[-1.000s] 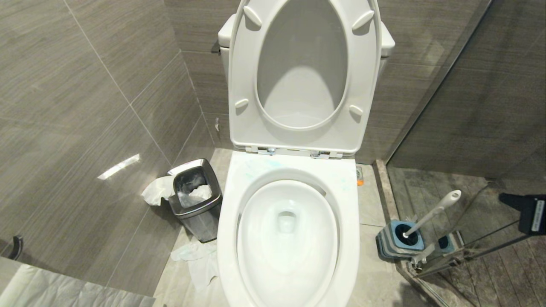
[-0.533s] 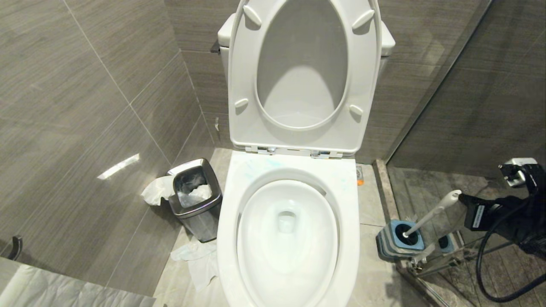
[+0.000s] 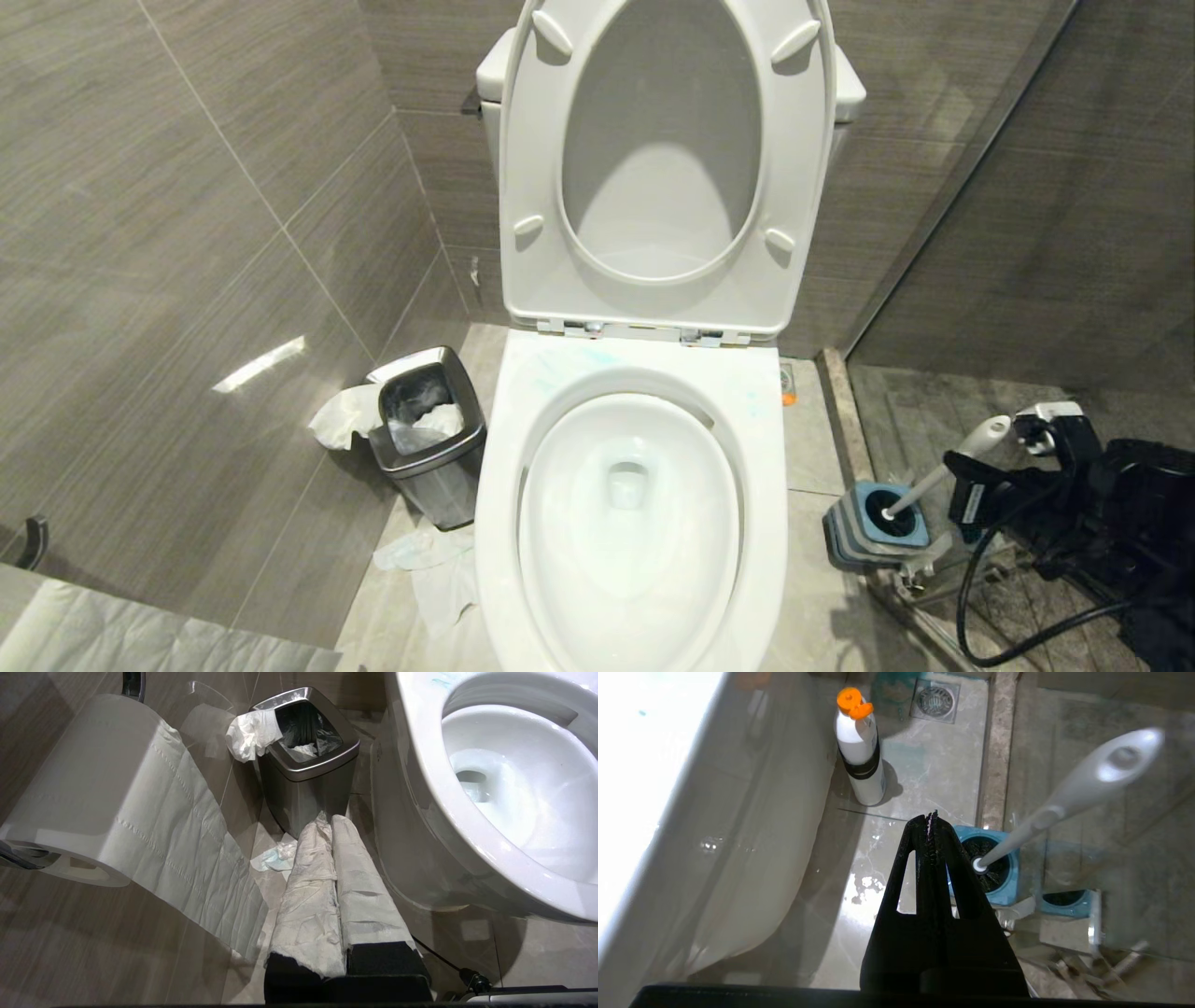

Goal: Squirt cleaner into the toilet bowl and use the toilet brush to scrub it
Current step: Pour in the cleaning agent

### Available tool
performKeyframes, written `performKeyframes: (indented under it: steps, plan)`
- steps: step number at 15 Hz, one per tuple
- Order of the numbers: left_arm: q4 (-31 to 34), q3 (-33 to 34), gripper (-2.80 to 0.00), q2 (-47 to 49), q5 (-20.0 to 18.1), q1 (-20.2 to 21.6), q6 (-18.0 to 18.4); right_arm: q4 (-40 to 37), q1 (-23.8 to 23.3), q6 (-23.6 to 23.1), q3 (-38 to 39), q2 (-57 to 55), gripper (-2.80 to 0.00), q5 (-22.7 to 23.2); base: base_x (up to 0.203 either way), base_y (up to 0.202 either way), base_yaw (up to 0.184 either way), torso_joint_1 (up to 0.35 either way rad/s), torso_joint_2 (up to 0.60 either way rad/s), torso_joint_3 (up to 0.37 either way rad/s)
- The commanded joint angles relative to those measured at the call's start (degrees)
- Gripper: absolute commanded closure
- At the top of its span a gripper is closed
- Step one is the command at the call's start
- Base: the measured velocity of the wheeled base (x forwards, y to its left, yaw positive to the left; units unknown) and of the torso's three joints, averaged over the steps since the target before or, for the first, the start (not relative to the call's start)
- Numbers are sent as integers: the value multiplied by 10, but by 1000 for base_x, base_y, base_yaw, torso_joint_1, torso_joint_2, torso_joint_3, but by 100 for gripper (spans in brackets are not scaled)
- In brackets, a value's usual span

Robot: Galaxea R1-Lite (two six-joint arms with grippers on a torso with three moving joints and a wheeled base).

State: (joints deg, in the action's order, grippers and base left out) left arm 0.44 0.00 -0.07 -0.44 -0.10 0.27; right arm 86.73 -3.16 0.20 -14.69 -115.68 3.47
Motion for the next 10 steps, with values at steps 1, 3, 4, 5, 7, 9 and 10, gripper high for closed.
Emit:
performKeyframes:
  steps: [1, 3, 4, 5, 7, 9, 10]
  plan:
    - [0, 1, 0, 1, 0, 0, 0, 9, 1, 1, -15, -58, 0, 4, 0, 0, 0, 0, 0, 0]
    - [0, 1, 0, 1, 0, 0, 0, 9, 1, 2, -10, -75, 0, 9, 0, 0, 0, 0, 0, 0]
    - [0, 1, 0, 1, 0, 0, 1, 9, 0, 3, -5, -75, 0, 9, 0, 0, 0, 0, 0, 0]
    - [0, 1, 0, 1, 0, 0, 0, 9, 0, 3, 5, -72, 0, 8, 0, 0, 0, 0, 0, 0]
    - [0, 1, 0, 1, 0, 0, 0, 9, 0, 4, 37, -52, 0, 9, 0, 0, 0, 0, 0, 0]
    - [0, 1, 0, 1, 0, 0, 0, 9, -1, 3, 55, -46, 0, 6, 0, 0, 0, 0, 0, 0]
    - [0, 1, 0, 1, 0, 0, 0, 9, -3, 3, 55, -38, 0, 5, 0, 0, 0, 0, 0, 0]
